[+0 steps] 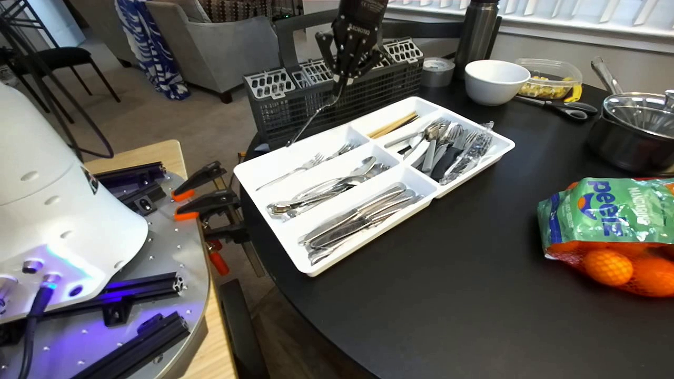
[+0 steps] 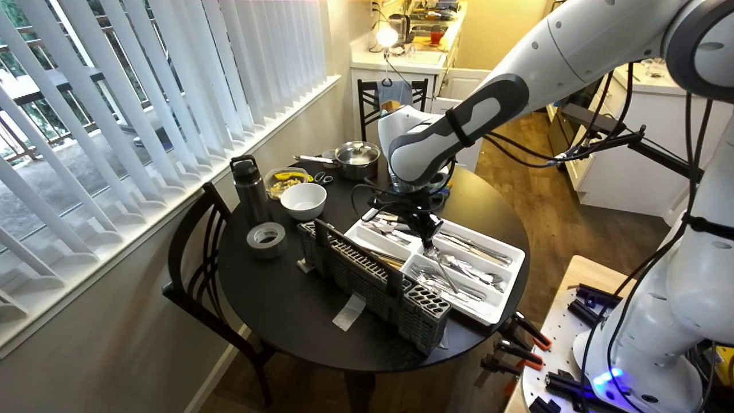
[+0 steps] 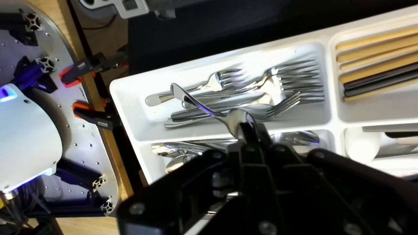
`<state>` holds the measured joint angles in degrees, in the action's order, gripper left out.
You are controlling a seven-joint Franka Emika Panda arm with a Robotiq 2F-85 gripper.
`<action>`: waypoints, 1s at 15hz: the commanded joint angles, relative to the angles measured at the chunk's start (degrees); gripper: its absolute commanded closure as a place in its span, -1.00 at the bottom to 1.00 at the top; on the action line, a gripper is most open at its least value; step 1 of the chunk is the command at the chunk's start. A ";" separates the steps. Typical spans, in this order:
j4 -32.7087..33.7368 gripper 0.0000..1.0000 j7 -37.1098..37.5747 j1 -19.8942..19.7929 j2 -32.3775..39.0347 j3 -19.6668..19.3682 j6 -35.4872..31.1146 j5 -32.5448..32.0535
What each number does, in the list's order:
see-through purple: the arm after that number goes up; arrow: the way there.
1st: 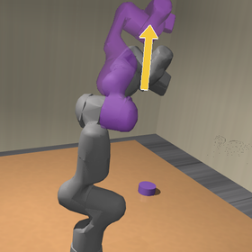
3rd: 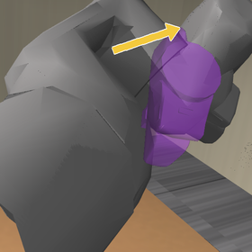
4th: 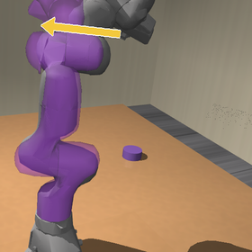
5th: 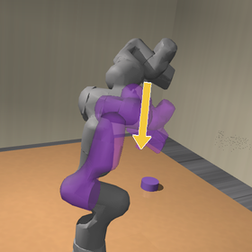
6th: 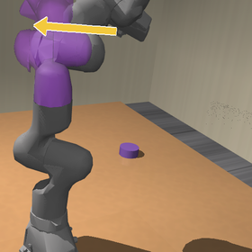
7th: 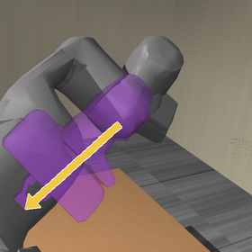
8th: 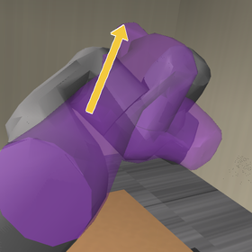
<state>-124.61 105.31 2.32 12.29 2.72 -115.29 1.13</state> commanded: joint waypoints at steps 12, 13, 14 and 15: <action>6.29 0.30 0.43 5.68 10.42 -3.38 8.82 -6.70; 6.29 0.16 0.50 6.06 10.36 -3.33 8.45 -7.41; 6.23 0.04 0.49 6.45 10.13 -3.28 8.10 -8.17; 5.99 -0.10 0.54 6.86 9.46 -3.20 7.50 -8.96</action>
<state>-118.72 105.43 7.68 22.84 -0.12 -107.85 -5.31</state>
